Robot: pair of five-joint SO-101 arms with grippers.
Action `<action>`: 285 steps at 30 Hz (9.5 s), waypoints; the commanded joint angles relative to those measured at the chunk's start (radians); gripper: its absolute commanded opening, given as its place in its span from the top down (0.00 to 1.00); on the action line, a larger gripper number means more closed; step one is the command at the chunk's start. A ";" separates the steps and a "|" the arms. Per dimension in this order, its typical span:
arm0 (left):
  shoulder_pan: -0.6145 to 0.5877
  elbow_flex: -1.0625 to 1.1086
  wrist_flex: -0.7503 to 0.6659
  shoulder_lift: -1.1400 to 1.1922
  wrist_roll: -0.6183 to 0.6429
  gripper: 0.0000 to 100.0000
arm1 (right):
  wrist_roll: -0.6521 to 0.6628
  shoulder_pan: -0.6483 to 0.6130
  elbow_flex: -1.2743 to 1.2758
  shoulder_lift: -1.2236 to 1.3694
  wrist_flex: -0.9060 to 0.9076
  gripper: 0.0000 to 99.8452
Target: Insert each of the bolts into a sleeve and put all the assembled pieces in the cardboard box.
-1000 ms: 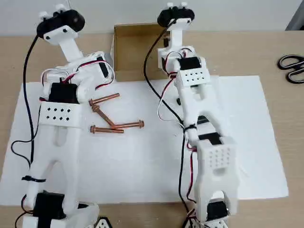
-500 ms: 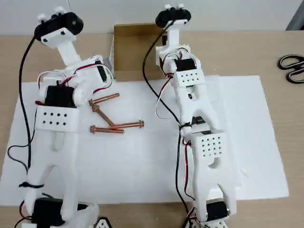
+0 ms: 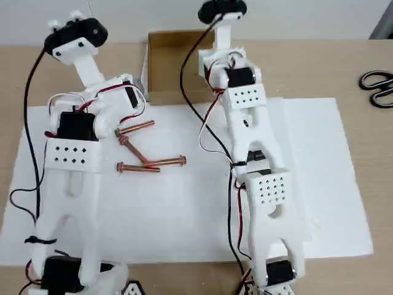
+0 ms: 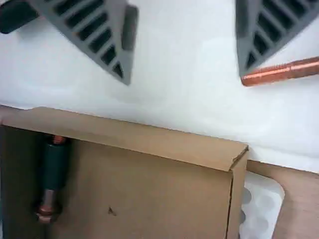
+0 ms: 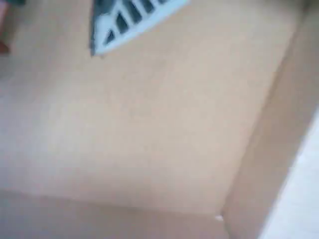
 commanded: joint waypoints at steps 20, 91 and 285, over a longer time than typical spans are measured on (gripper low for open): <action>0.006 -0.042 0.101 -0.199 0.006 0.87 | -0.109 0.067 0.114 -0.380 0.711 0.74; 0.114 0.024 0.302 -0.233 0.002 0.87 | -0.842 0.007 0.723 -0.340 0.226 0.74; 0.273 -0.231 0.253 0.683 -1.315 0.89 | 0.138 0.062 2.369 -2.445 0.209 1.00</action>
